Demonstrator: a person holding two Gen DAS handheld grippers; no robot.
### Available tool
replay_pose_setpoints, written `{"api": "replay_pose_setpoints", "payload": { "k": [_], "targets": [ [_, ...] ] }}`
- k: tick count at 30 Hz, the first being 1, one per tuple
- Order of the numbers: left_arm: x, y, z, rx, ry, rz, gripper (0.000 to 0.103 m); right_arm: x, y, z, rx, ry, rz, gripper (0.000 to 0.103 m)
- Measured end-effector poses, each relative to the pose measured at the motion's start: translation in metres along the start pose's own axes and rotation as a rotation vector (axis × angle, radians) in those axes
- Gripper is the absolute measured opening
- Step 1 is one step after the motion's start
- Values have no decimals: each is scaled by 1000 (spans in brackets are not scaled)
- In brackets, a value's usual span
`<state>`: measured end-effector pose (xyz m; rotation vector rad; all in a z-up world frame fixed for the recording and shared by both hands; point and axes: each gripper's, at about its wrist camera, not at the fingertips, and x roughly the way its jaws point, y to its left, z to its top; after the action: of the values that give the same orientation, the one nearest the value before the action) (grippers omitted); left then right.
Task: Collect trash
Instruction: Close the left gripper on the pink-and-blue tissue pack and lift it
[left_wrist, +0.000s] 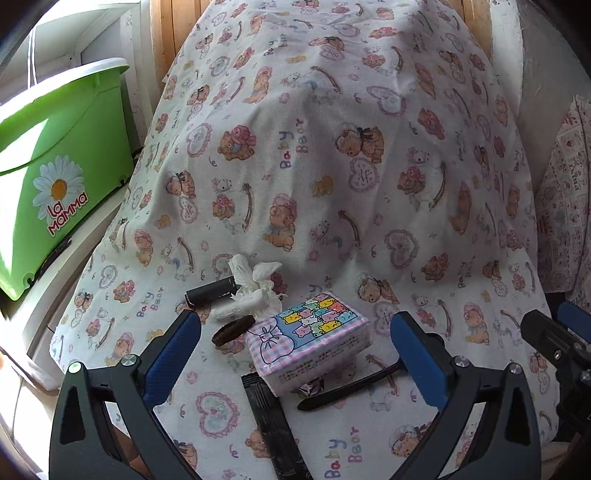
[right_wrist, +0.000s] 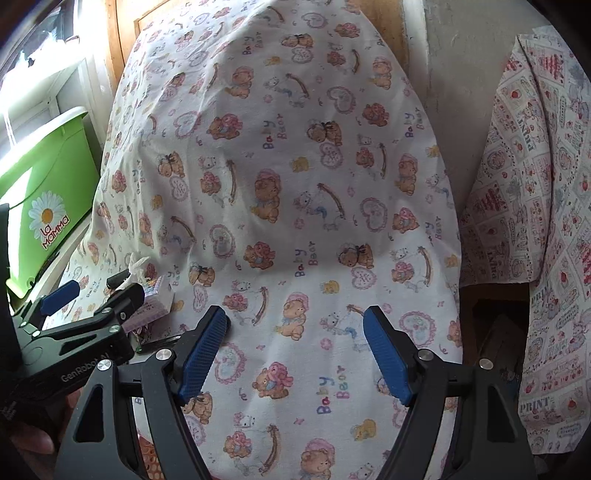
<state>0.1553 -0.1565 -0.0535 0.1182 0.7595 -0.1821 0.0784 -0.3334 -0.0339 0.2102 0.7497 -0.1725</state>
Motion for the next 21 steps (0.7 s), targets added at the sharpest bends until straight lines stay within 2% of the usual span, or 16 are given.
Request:
{"api": "replay_pose_setpoints", "payload": {
  "k": [2,5,8,10,11,12,21],
  "targets": [
    [9,-5,-1,-15,10,4,101,-2,-7,2,26,-3,2,79],
    [24,-8,-3,-27,44,60,101,-3,-12,4,39,-2,-3,79],
    [28,2,-3,-91,54,52,101,-3,-13,3,30,-2,-14,79],
    [31,8,-4,-119,78,14,94,-3,-13,1,25,1,-10,79],
    [33,9,-4,-114,95,0,80,-3,-12,0,22,2,-11,79],
    [32,9,-3,-103,106,-1,79,-3,-12,-1,19,4,-13,79],
    [-17,9,0,-51,4,-91,78,-2,-4,-5,-3,6,-12,79]
  ]
}}
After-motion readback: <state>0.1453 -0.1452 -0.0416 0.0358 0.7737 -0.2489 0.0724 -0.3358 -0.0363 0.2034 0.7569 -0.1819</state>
